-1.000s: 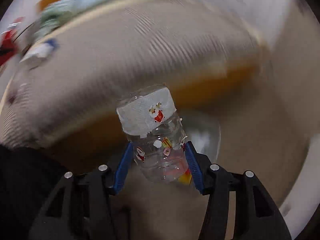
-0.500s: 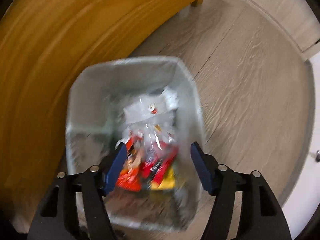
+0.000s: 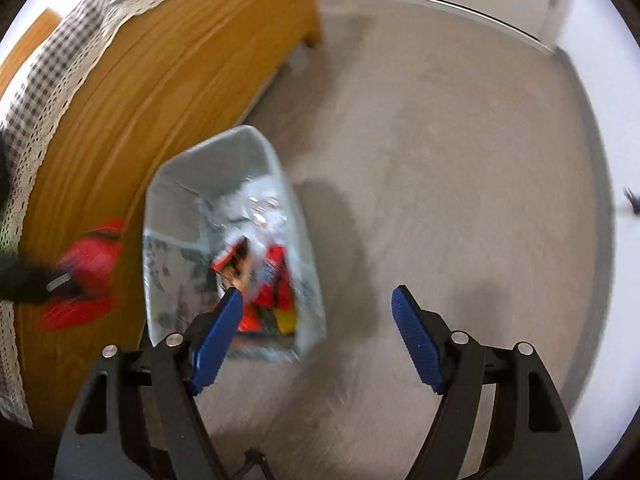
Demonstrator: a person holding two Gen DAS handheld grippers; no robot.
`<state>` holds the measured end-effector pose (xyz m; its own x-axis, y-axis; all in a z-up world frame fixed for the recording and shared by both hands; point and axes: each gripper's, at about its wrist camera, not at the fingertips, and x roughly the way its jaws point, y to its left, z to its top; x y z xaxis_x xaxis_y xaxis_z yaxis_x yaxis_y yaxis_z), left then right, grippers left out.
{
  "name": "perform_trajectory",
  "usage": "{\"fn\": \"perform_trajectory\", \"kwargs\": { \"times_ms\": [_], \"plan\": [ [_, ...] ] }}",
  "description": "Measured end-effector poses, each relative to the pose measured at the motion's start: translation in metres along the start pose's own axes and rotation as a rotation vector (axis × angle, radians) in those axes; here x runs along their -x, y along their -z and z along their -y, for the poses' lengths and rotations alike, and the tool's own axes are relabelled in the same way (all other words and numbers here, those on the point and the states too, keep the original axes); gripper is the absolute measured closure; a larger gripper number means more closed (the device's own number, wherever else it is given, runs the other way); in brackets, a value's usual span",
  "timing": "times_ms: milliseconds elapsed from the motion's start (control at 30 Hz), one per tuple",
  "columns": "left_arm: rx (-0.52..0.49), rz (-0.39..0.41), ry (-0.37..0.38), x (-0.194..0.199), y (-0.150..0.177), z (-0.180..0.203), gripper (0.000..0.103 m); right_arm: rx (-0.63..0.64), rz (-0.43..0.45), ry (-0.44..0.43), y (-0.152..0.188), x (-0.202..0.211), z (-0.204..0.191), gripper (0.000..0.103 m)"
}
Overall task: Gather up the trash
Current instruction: 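Carry the cup and snack bag to the wastebasket and open both tools over it, then move both tools back over the bed toward the remaining trash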
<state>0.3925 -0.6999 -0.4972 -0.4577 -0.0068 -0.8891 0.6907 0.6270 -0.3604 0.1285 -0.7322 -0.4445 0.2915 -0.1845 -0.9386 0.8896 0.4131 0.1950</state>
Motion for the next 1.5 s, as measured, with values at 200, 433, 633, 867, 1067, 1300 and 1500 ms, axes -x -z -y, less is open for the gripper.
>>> {"fn": "perform_trajectory", "kwargs": {
  "times_ms": [200, 433, 633, 867, 1067, 1300, 1500],
  "plan": [
    [0.038, -0.008, 0.009, -0.053, -0.021, 0.010, 0.035, -0.005, 0.010, 0.016, 0.008, 0.014, 0.008, 0.030],
    [-0.101, 0.053, -0.082, 0.002, 0.008, 0.024, 0.026, 0.061, -0.027, 0.081, 0.005, -0.002, -0.017, 0.030],
    [-0.124, 0.064, -0.105, 0.024, 0.045, 0.023, 0.026, 0.063, -0.016, 0.071, 0.003, 0.010, -0.029, 0.030],
    [-0.150, 0.309, -0.178, 0.100, 0.107, 0.022, 0.026, 0.087, 0.074, 0.114, -0.005, 0.066, -0.038, 0.030],
    [-0.165, 0.728, -0.133, 0.230, 0.205, -0.001, 0.026, 0.130, 0.231, 0.098, -0.011, 0.141, -0.072, 0.030],
    [-0.034, 1.029, -0.150, 0.352, 0.295, -0.103, 0.020, 0.338, 0.446, -0.013, -0.018, 0.217, -0.188, 0.020],
    [0.219, 1.211, -0.186, 0.422, 0.355, -0.229, 0.018, 0.528, 0.537, -0.204, -0.017, 0.258, -0.320, 0.020]
  ]
}}
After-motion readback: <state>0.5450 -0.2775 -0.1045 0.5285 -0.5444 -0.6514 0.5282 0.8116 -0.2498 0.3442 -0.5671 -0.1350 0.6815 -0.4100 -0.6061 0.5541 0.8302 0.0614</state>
